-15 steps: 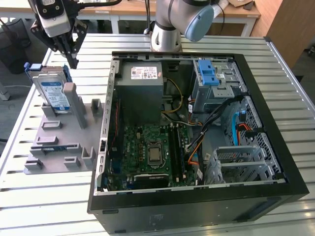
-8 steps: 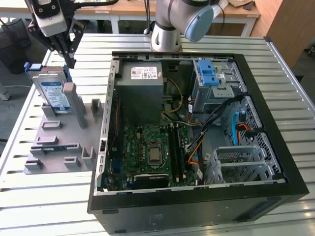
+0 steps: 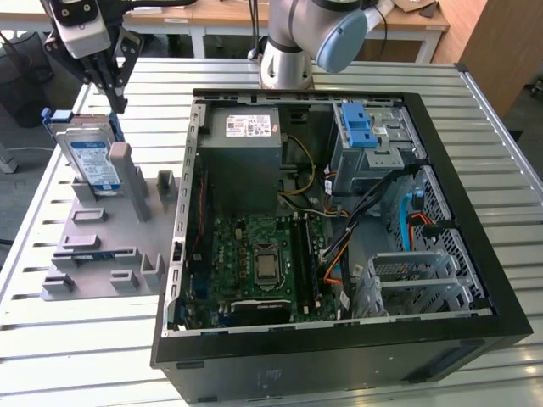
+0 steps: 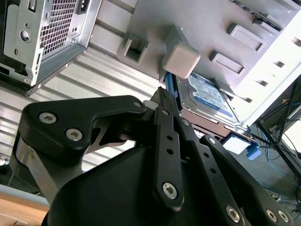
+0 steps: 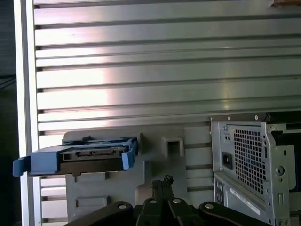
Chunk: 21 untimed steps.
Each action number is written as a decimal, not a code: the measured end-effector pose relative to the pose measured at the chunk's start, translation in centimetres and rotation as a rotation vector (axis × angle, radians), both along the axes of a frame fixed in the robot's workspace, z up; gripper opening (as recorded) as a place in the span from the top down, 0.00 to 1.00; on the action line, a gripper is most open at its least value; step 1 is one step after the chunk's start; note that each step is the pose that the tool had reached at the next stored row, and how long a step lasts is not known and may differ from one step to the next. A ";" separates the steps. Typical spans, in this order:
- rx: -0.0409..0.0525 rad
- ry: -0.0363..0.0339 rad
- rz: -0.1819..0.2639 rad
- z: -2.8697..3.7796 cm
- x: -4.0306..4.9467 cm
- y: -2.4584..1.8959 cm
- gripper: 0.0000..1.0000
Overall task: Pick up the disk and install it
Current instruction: 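Reach for the disk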
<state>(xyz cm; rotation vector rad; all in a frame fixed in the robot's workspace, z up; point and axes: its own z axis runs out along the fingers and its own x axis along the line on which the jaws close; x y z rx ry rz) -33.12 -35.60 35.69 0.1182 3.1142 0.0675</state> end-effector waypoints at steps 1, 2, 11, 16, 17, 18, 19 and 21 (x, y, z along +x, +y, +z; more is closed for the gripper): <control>0.0001 -0.0001 0.000 -0.01 -0.22 0.02 0.89; 0.0000 -0.0001 0.000 -0.02 -0.47 0.05 0.89; 0.0001 0.0000 0.000 -0.09 -2.06 0.18 0.89; 0.0001 0.0005 0.000 -0.13 -2.79 0.30 0.89; 0.0000 0.0006 0.000 -0.14 -2.95 0.31 0.89; 0.0001 0.0007 0.000 -0.15 -3.10 0.32 0.89; 0.0001 0.0008 0.000 -0.15 -3.23 0.32 0.89; 0.0001 0.0011 0.000 -0.17 -3.49 0.33 0.89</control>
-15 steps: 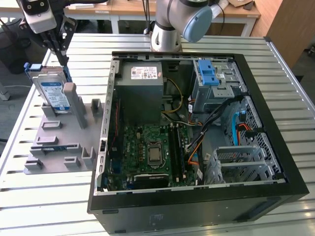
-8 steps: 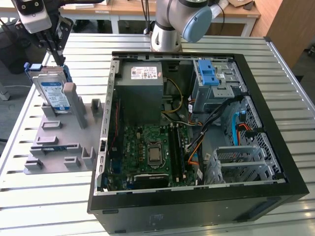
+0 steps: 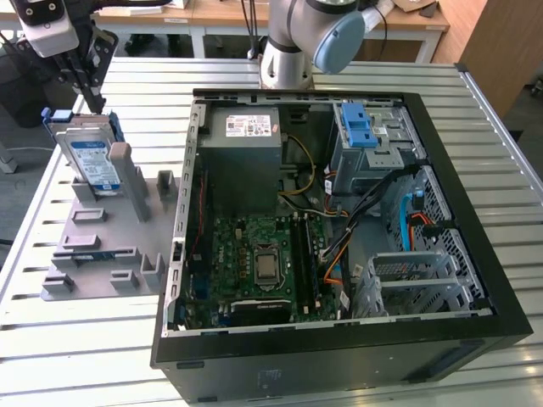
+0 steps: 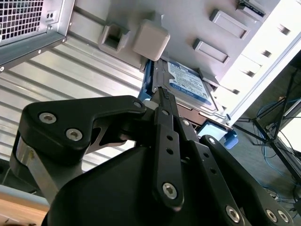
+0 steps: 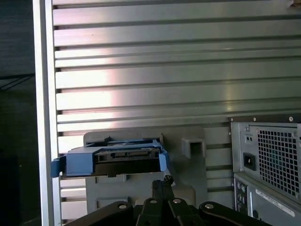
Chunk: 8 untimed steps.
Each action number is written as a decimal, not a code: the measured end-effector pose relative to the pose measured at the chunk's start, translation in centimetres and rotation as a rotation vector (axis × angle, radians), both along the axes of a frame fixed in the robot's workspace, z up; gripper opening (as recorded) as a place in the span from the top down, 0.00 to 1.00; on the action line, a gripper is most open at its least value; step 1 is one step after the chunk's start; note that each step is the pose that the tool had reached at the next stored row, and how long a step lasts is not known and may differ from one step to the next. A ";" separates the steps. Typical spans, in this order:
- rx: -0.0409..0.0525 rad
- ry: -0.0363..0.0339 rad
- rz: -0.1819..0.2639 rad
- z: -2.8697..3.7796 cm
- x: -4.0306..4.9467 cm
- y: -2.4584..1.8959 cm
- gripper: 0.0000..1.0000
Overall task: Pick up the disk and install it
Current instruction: 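Reach for the disk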
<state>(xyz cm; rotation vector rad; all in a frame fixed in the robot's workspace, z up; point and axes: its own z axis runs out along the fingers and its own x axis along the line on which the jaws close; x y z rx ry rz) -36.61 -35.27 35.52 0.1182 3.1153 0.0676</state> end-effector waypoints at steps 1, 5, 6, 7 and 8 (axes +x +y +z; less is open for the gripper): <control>0.0000 0.0001 0.000 -0.01 -0.13 0.00 0.89; 0.0000 0.0004 0.000 -0.04 -0.71 0.02 0.89; -0.0001 0.0005 0.000 -0.05 -0.87 0.02 0.89; -0.0001 0.0005 0.000 -0.05 -1.03 0.02 0.89; 0.0000 0.0006 0.000 -0.07 -1.18 0.02 0.89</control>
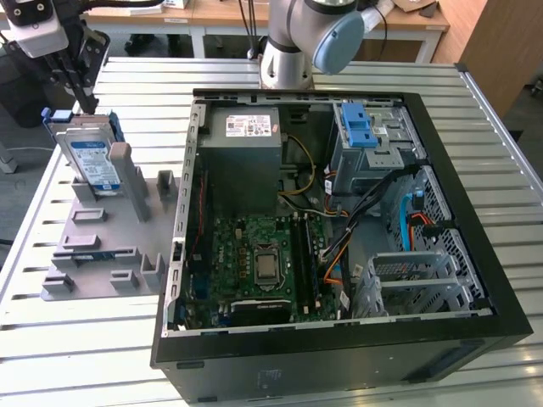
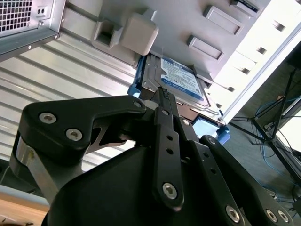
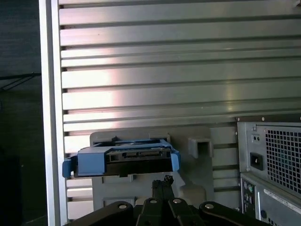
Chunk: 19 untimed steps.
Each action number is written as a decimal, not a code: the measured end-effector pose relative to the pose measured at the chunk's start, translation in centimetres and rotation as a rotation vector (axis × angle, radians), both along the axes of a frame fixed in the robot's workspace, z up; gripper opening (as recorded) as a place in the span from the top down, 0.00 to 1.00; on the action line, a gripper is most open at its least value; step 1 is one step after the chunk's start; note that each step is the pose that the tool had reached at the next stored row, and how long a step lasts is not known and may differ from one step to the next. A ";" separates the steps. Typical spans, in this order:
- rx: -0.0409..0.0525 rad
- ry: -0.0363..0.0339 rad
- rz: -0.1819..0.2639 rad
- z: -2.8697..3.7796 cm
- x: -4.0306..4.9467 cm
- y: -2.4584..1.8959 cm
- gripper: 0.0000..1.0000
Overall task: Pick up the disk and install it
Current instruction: 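Reach for the disk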
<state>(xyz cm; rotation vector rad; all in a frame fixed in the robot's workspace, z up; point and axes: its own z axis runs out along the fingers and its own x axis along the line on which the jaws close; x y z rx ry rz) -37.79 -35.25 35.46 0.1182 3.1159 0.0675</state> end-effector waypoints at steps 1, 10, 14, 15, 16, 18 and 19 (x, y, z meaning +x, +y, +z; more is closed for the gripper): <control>0.0000 0.0000 0.000 -0.01 -0.15 0.00 0.89; 0.0000 0.0012 0.000 -0.09 -1.11 0.00 0.89; 0.0000 0.0013 0.000 -0.10 -1.25 0.01 0.89; 0.0000 0.0013 0.000 -0.10 -1.25 0.01 0.89; 0.0000 0.0013 0.000 -0.10 -1.27 0.01 0.89; 0.0000 0.0013 0.000 -0.10 -1.27 0.01 0.89; 0.0000 0.0013 0.000 -0.10 -1.27 0.01 0.89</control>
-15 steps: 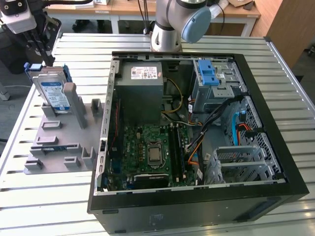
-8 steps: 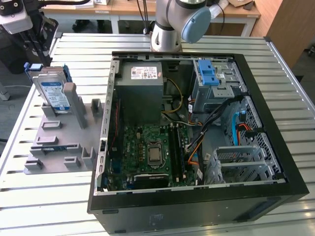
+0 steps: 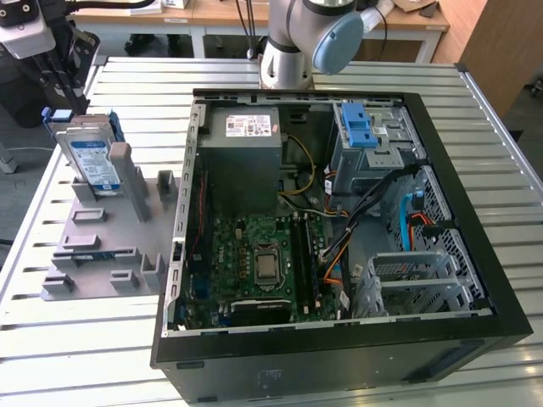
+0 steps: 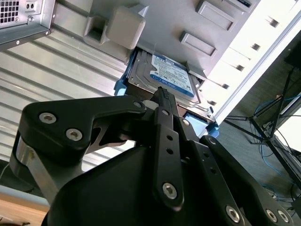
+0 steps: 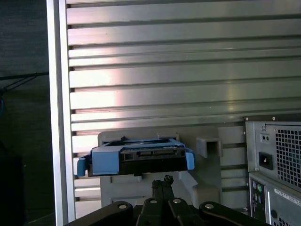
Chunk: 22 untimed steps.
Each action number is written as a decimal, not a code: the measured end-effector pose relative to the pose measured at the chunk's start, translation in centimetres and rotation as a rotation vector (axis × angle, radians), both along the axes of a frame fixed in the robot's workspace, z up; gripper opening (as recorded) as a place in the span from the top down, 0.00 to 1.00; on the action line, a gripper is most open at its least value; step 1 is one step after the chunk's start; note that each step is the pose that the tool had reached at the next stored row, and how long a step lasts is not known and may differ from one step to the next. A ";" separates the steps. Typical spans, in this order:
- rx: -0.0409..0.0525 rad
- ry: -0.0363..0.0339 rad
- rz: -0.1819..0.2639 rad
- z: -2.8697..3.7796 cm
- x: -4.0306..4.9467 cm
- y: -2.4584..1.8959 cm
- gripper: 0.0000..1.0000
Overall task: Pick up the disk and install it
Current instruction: 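Reach for the disk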
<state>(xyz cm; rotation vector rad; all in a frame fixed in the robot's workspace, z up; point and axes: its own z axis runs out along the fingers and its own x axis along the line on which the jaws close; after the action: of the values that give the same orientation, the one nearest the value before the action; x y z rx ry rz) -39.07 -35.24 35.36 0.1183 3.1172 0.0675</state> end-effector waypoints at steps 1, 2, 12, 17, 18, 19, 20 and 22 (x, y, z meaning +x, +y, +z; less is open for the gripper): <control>0.0000 0.0000 0.000 0.00 0.00 0.00 0.89; 0.0000 0.0000 0.000 0.00 0.00 0.00 0.89; 0.0000 0.0000 0.000 0.00 -0.04 0.00 0.89; 0.0000 0.0000 0.000 0.00 -0.35 0.00 0.89; 0.0000 0.0000 0.000 0.00 -0.55 0.00 0.89; 0.0000 0.0000 0.000 -0.01 -0.75 0.00 0.89; 0.0001 -0.0001 0.000 -0.01 -0.95 0.00 0.89; 0.0000 0.0000 0.000 -0.02 -1.43 0.00 0.89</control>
<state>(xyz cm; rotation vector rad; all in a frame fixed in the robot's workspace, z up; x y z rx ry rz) -40.50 -35.24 35.34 0.1183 3.1172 0.0674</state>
